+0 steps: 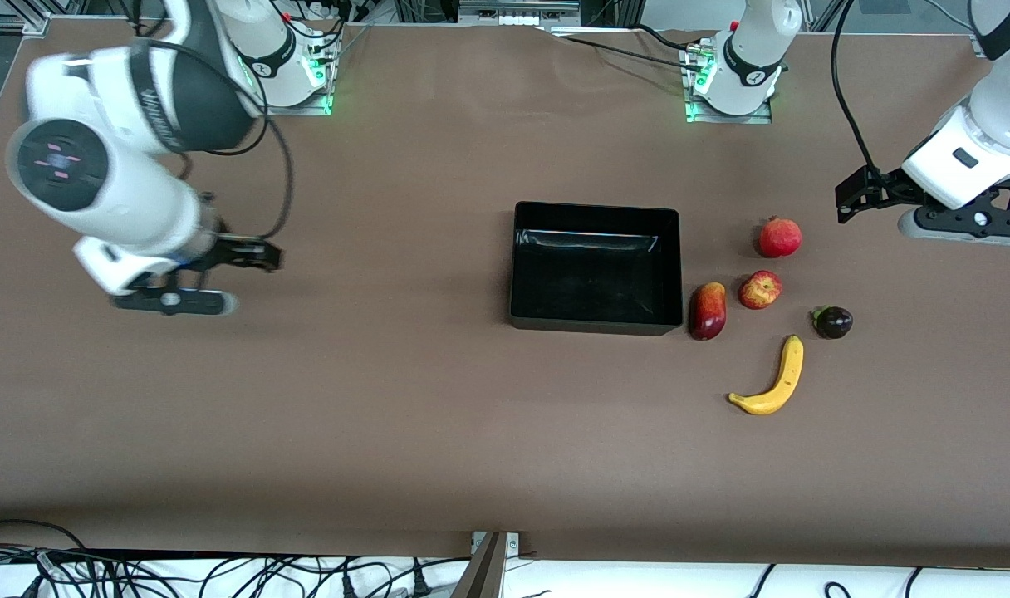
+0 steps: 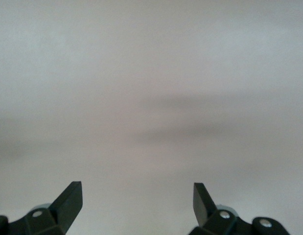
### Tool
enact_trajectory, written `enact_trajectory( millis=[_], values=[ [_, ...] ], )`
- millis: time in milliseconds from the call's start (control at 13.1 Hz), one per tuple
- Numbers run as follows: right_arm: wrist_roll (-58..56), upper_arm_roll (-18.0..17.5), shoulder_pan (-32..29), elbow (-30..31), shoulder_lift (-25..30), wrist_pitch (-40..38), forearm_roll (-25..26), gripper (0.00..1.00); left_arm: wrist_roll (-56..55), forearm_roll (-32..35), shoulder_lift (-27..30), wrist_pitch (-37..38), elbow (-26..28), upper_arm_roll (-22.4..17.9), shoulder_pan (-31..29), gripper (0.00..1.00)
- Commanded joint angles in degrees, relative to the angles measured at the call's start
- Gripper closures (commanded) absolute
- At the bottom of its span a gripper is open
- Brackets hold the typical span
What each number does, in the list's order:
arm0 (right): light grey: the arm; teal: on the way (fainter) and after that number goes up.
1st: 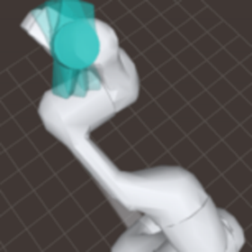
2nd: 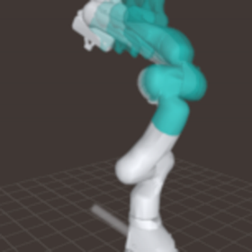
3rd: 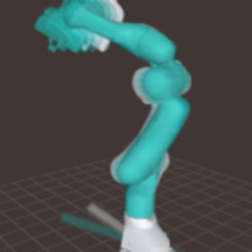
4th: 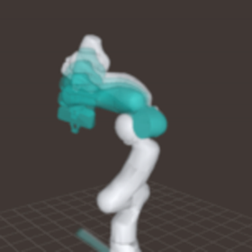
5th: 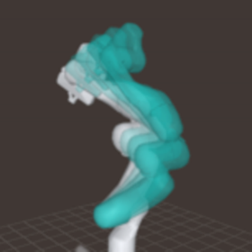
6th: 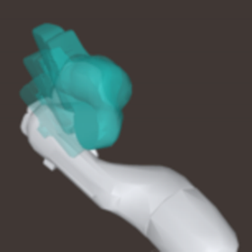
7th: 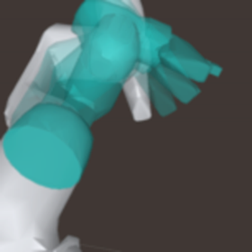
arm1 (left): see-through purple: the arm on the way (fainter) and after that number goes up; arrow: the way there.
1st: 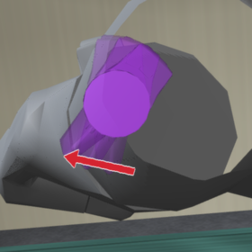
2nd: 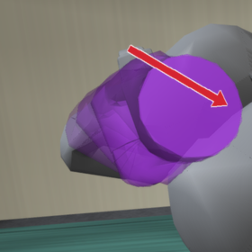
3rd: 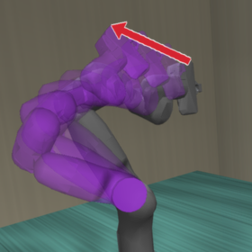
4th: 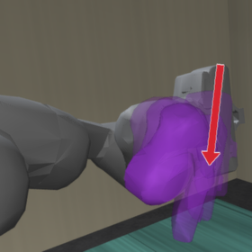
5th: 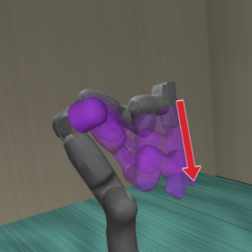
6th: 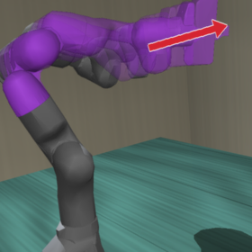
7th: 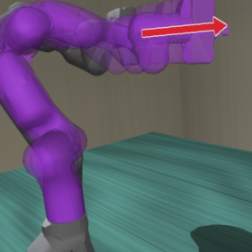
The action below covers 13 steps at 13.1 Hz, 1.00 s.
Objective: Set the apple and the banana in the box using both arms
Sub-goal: 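Reach the left gripper over the small red-yellow apple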
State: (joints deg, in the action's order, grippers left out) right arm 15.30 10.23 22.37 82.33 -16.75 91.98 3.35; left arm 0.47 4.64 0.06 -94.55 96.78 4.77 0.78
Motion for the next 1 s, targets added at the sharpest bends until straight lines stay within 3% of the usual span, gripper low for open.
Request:
enact_trajectory(
  millis=[0,153,230,459,919],
  values=[
    [-3.7,-7.5,-10.4,9.9,10.1,5.0,1.5,0.0,0.0,1.3,-1.3,1.4,-1.2,0.6,0.4,0.0],
    [-9.0,-11.9,-19.1,21.2,17.9,11.5,1.1,0.0,0.1,1.8,-1.6,-0.4,0.4,2.3,0.4,0.0],
    [-10.8,-12.4,-21.6,23.4,19.4,12.2,1.0,0.0,-0.1,1.8,-2.3,-1.2,1.7,2.5,-0.1,0.0],
    [-14.1,-10.9,-24.3,23.1,19.2,10.0,0.3,0.0,0.8,1.3,-4.5,-5.7,7.4,2.6,-1.7,0.0],
    [-13.3,-8.0,-22.6,20.1,17.7,9.3,0.2,0.0,11.2,0.6,-11.3,-32.3,25.9,2.5,-7.4,0.0]
  ],
)
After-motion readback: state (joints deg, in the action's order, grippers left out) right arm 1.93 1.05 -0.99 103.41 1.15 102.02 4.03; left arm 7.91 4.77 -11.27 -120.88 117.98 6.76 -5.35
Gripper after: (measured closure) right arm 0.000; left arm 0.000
